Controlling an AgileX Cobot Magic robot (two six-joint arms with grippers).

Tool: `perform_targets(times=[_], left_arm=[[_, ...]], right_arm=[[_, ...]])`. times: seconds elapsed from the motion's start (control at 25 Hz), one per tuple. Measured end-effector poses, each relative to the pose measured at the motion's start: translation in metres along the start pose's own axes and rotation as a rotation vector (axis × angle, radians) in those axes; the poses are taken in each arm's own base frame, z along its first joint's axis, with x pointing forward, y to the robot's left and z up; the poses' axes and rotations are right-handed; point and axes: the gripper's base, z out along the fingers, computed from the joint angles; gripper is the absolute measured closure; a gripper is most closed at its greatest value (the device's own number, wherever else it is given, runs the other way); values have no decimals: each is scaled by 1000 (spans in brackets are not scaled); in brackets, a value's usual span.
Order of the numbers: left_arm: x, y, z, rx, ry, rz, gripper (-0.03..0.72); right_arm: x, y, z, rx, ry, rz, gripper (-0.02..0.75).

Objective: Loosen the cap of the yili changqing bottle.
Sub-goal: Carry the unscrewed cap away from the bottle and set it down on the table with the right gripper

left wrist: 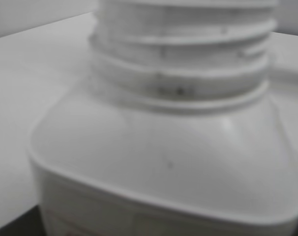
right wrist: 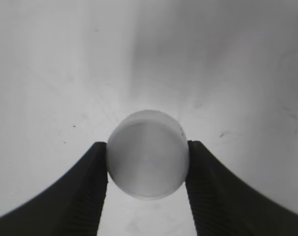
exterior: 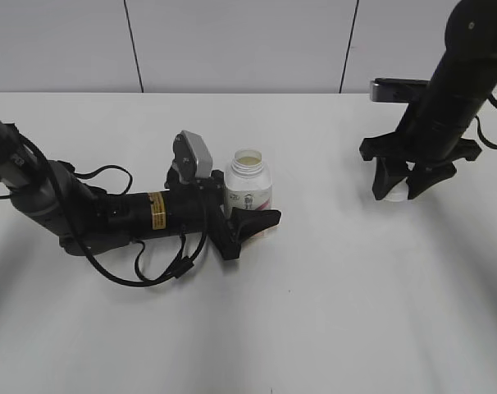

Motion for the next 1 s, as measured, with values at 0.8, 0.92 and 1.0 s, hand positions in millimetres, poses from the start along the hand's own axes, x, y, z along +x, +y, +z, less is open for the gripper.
perform_targets(times=[0.8, 0.92, 1.0], left_arm=[[0, 0, 0, 0, 1, 0, 247], [0, 0, 0, 0, 1, 0, 247], [0, 0, 0, 0, 1, 0, 247]], right_arm=[[31, -32, 32, 67, -68, 82, 350], [30, -32, 32, 69, -73, 81, 350], [30, -32, 32, 70, -78, 82, 350]])
